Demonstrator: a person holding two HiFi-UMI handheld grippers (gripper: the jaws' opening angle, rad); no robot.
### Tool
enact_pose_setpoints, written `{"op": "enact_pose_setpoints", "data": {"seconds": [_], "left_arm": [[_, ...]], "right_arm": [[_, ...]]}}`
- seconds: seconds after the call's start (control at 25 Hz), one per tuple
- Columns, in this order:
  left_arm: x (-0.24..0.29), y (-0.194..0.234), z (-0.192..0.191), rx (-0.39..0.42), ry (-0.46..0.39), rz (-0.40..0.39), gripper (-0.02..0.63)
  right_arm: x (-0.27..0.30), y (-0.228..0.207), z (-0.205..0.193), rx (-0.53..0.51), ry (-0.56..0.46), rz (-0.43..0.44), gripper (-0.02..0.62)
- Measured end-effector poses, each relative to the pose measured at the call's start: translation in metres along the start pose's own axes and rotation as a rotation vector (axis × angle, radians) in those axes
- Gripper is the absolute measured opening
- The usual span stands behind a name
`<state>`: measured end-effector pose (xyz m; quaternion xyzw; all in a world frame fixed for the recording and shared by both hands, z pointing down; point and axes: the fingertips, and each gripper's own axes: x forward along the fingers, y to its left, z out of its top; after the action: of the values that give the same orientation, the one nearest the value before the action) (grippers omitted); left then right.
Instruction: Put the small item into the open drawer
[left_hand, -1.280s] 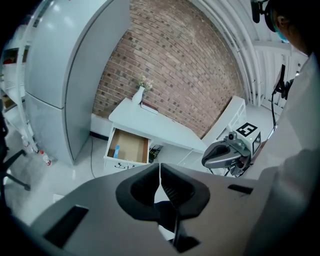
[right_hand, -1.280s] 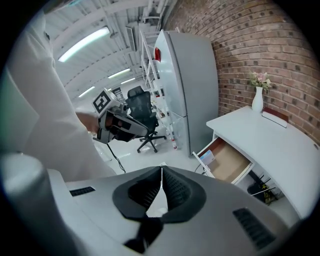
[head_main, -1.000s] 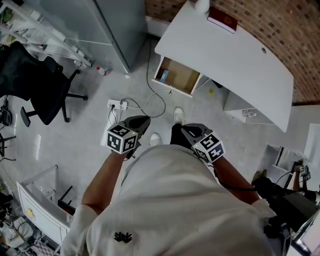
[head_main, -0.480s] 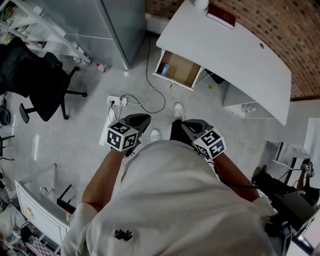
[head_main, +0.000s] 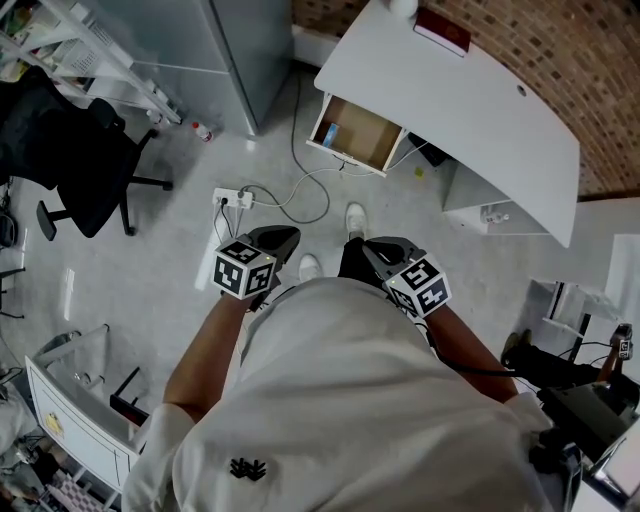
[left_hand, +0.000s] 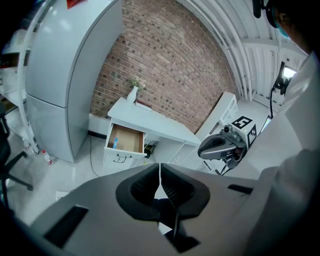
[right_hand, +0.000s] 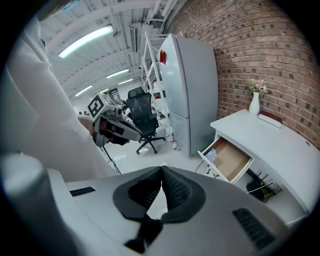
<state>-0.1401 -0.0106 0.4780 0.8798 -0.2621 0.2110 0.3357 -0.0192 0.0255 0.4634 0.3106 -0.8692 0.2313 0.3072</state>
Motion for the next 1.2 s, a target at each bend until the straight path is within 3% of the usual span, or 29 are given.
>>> {"op": "enact_pose_setpoints", "data": {"seconds": [1.2], "left_arm": [[0.022, -0.015, 0.002, -0.001, -0.013, -0.014, 0.029]], "right_arm": [[-0.017, -0.006, -0.014, 0.002, -0.007, -0.021, 0.029]]}}
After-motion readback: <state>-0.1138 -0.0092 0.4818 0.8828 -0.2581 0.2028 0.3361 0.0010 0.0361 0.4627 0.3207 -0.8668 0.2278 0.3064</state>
